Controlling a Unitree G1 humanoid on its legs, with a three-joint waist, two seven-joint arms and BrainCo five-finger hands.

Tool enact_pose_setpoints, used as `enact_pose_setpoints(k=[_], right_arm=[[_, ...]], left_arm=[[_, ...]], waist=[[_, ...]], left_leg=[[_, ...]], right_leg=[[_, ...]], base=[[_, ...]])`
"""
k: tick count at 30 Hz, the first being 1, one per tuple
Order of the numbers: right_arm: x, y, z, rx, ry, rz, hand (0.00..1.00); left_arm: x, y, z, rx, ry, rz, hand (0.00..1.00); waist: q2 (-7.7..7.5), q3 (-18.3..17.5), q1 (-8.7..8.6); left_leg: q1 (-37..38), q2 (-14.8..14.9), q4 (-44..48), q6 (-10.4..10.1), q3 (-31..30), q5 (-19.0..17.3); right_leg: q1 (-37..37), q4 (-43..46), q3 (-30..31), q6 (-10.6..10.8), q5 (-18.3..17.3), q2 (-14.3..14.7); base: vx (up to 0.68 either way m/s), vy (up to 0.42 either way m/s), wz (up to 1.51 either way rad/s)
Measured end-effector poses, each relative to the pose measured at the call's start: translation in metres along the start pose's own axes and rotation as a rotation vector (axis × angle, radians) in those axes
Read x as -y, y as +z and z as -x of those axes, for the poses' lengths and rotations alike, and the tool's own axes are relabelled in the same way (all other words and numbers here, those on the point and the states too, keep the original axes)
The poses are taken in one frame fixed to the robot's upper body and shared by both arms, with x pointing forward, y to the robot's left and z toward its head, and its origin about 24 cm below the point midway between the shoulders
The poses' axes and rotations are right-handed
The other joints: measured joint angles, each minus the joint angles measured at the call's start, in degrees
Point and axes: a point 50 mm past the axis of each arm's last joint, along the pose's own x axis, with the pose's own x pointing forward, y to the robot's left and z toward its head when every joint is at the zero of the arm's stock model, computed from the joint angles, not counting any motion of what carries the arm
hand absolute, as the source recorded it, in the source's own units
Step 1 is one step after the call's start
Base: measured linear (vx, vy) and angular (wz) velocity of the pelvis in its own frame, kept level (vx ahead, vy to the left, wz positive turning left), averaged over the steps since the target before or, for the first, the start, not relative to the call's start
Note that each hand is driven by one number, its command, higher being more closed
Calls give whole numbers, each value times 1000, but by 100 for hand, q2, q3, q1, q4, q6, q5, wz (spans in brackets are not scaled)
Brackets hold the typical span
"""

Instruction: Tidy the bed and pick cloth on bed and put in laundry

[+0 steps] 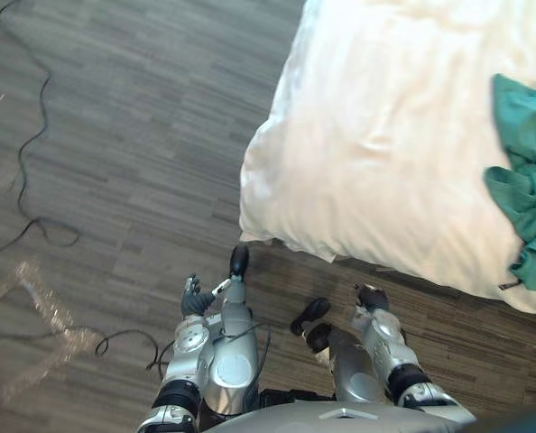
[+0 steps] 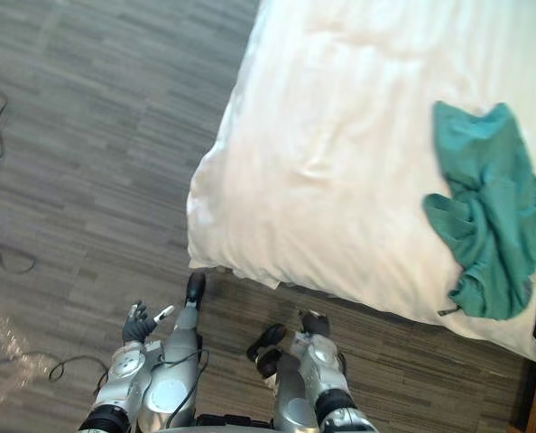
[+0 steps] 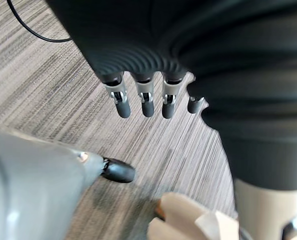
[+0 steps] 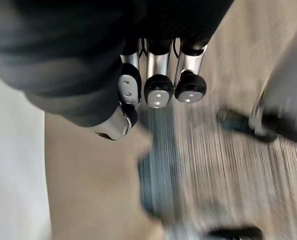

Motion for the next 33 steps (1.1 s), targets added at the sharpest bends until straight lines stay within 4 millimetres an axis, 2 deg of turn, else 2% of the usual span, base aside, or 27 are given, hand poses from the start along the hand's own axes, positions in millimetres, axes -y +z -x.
enact_pose_setpoints(k=[1, 4, 7, 10, 14, 18, 21, 24, 26, 27, 29, 32, 33], right_arm=[[11, -4, 2, -11, -31, -37, 100], [20, -3, 6, 13, -48, -125, 100], [18, 22, 11, 127, -7, -197, 100], [11, 51, 18, 257, 58, -245, 100], [-3, 73, 25, 359, 141, -242, 100], [-22, 94, 29, 433, 223, -262, 100], [-47, 119, 34, 500, 320, -278, 100], [-72, 141, 40, 553, 413, -298, 100], [-93, 160, 47, 596, 495, -305, 100], [-97, 165, 49, 606, 514, -306, 100], [-117, 193, 59, 671, 588, -333, 100], [-138, 231, 76, 766, 653, -366, 100], [-141, 237, 78, 780, 659, -372, 100]], left_arm=[[-3, -6, 1, -26, -2, -4, 0], [-11, -23, 8, -81, 18, 7, 0], [-17, -45, 16, -158, 22, 9, 0], [-22, -59, 24, -198, 31, 13, 0], [-27, -69, 29, -237, 47, 17, 0], [-30, -71, 29, -246, 61, 35, 0], [-30, -72, 29, -249, 61, 44, 0], [-28, -71, 29, -247, 43, 47, 0], [-23, -70, 29, -245, 30, 60, 0], [-21, -69, 28, -242, 25, 62, 0], [-11, -61, 24, -218, 0, 76, 0], [-4, -45, 18, -164, -19, 117, 0], [-3, -42, 17, -153, -21, 126, 0]], waist=[[-3, -122, -41], [73, -514, -156], [300, -882, -182], [428, -1098, -252], [464, -1311, -268], [479, -1304, -268], [532, -1270, -258], [633, -1203, -251], [744, -1109, -169], [773, -1076, -148], [902, -825, -122], [918, -382, -97], [917, -293, -89]], left_leg=[[100, 11, -1, -5, 118, -4], [301, 53, -5, -30, 453, -23], [475, 149, -8, 38, 770, -190], [578, 194, -21, 30, 884, -228], [656, 191, -39, 37, 890, -272], [655, 146, -36, 57, 879, -288], [623, 85, -14, 69, 823, -293], [620, 28, -10, 80, 712, -286], [601, 14, -9, 87, 654, -281], [589, 14, -9, 90, 631, -278], [425, 33, -8, 133, 518, -208], [182, 57, -8, 132, 445, -115], [151, 55, -7, 142, 441, -101]], right_leg=[[111, -121, 35, 13, 46, 28], [233, -293, 226, 23, 127, 63], [300, -500, 443, 47, 235, 199], [374, -615, 550, 89, 264, 250], [531, -817, 577, 93, 352, 309], [617, -997, 577, 124, 463, 327], [642, -1094, 558, 107, 550, 305], [713, -1153, 493, 112, 578, 291], [709, -1147, 471, 107, 580, 277], [704, -1140, 453, 105, 579, 278], [533, -938, 342, 21, 523, 265], [154, -533, 340, -31, 392, 192], [95, -461, 342, -28, 368, 175]], base=[[5, -13, -20], [-30, -2, -35], [-35, 1, -48], [-46, -2, -21], [2, -3, -2], [19, 5, 1], [54, 22, 8], [35, 11, 12], [24, 13, 8], [-1, 6, 16], [-38, 8, 21], [-72, 21, 8], [-58, 21, 7]])
